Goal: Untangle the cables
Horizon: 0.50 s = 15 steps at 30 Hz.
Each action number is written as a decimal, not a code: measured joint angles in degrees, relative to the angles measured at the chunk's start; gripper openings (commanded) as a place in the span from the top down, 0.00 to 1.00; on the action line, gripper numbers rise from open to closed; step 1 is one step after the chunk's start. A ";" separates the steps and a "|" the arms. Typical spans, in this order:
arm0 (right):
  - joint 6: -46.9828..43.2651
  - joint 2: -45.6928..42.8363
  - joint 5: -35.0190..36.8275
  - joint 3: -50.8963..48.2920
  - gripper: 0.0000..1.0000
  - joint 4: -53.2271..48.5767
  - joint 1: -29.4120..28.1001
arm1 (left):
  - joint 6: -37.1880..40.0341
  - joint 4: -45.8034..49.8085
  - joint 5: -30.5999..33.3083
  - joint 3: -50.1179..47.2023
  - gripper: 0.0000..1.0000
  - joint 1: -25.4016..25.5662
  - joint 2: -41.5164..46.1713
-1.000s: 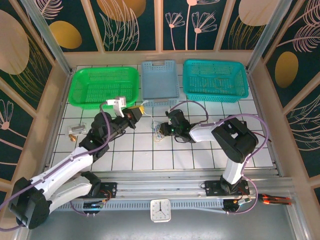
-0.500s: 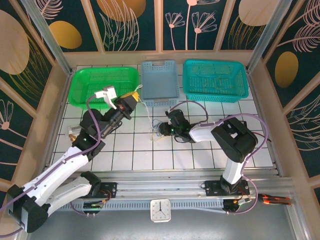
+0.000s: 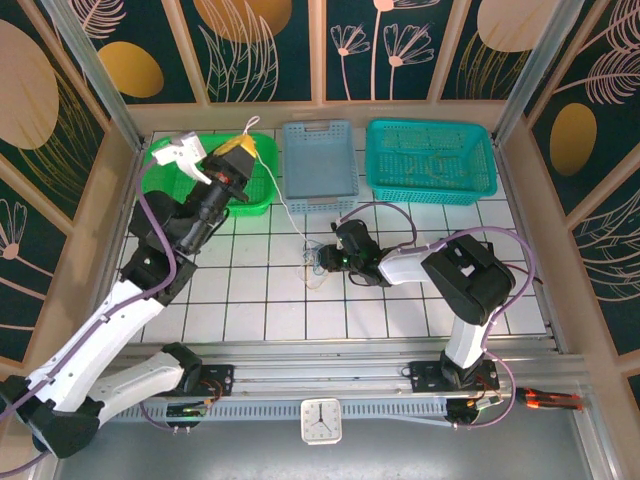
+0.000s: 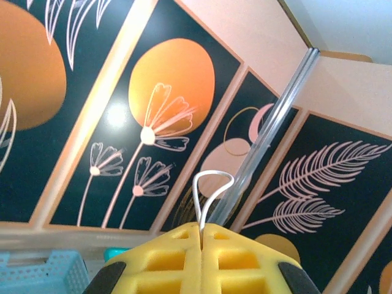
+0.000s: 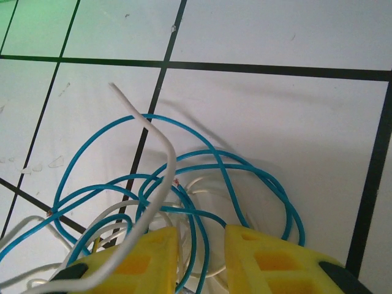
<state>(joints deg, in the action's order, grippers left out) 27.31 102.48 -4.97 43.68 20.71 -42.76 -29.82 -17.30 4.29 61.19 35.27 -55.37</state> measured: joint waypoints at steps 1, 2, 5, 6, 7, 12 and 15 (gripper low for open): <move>0.00 0.02 0.00 -0.02 0.72 0.11 0.00 | 0.70 0.50 0.55 1.33 1.00 0.00 -0.50; 0.00 0.04 0.00 -0.04 0.72 0.15 0.00 | 1.38 1.27 0.96 2.73 1.00 0.00 -0.98; 0.02 0.04 -0.02 -0.26 0.72 0.55 0.00 | 3.34 3.08 2.29 7.10 1.00 -0.07 -2.62; 0.02 0.04 -0.02 -0.31 0.71 0.63 0.00 | 4.00 3.76 2.71 8.76 1.00 -0.11 -3.26; 0.02 0.04 -0.04 -0.33 0.70 0.74 0.00 | 4.61 4.31 3.10 10.16 1.00 -0.13 -3.76; 0.13 0.02 -0.11 -0.35 0.66 0.96 -0.02 | 6.67 5.88 3.78 15.96 1.00 -0.44 -5.77; 0.17 0.00 -0.26 -0.35 0.66 0.98 -0.02 | 7.17 6.16 3.74 18.60 1.00 -0.44 -6.71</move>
<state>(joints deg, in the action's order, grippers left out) 27.49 102.48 -5.23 43.33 21.69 -42.78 -22.65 -11.14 8.03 79.79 34.83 -62.08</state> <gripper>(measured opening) 0.343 0.043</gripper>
